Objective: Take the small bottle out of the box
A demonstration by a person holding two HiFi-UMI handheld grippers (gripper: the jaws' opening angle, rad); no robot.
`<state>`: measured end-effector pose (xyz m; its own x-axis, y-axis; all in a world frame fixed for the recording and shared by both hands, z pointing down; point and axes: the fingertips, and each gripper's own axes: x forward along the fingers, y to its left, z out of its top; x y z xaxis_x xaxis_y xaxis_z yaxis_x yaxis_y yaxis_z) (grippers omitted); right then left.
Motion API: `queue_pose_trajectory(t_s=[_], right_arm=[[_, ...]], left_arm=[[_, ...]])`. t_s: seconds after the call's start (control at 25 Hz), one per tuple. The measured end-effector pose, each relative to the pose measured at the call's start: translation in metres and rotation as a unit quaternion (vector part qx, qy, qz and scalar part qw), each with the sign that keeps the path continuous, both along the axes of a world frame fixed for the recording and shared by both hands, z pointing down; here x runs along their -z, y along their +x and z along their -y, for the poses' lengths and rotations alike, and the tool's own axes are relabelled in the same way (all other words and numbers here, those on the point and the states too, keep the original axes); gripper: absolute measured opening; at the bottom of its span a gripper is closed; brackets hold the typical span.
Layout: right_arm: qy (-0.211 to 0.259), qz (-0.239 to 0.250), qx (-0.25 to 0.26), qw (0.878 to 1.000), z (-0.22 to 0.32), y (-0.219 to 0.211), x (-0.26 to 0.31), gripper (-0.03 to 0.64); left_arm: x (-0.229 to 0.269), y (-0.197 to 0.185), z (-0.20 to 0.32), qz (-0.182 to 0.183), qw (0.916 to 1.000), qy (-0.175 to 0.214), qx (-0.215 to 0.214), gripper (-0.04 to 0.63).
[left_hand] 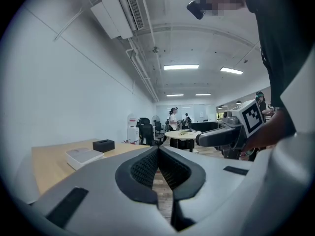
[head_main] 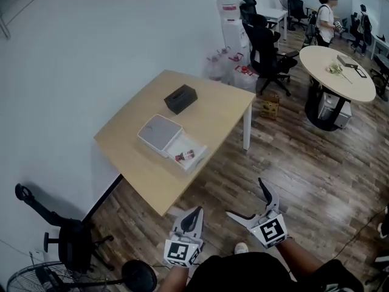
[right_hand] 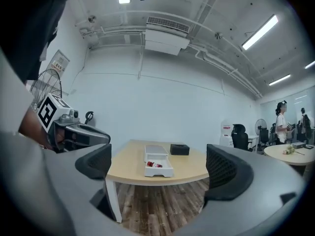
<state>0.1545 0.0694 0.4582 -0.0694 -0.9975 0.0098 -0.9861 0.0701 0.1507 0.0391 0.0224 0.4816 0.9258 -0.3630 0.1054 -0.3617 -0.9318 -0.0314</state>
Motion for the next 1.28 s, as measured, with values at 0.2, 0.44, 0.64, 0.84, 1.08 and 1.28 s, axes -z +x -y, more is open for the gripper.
queue_pose_trajectory(t_s=[0.2,0.44,0.64,0.84,1.08,1.28], right_arm=[[-0.012,0.009,0.034,0.999,0.024,-0.006,0.002,0.586],[-0.011,0.016,0.058,0.998,0.059,-0.008,0.011,0.586],[-0.031,0.015,0.065,0.997,0.101,-0.006,-0.001,0.586],[-0.044,0.007,0.075,0.996,0.156,0.0,-0.006,0.586],[-0.057,-0.014,0.084,0.995,0.23,0.001,-0.007,0.586],[-0.074,-0.03,0.084,0.993,0.282,0.004,-0.02,0.586]], left_arm=[[0.0,-0.003,0.01,0.011,0.9996,0.01,0.024,0.01],[-0.001,-0.001,0.041,-0.01,0.9989,-0.005,0.046,0.01],[-0.008,-0.009,0.084,-0.019,0.9977,-0.017,0.062,0.01],[-0.009,-0.015,0.138,-0.02,0.996,-0.015,0.086,0.01],[-0.006,-0.015,0.204,-0.017,0.9948,-0.026,0.096,0.01],[-0.006,-0.013,0.243,-0.016,0.9953,-0.023,0.093,0.011]])
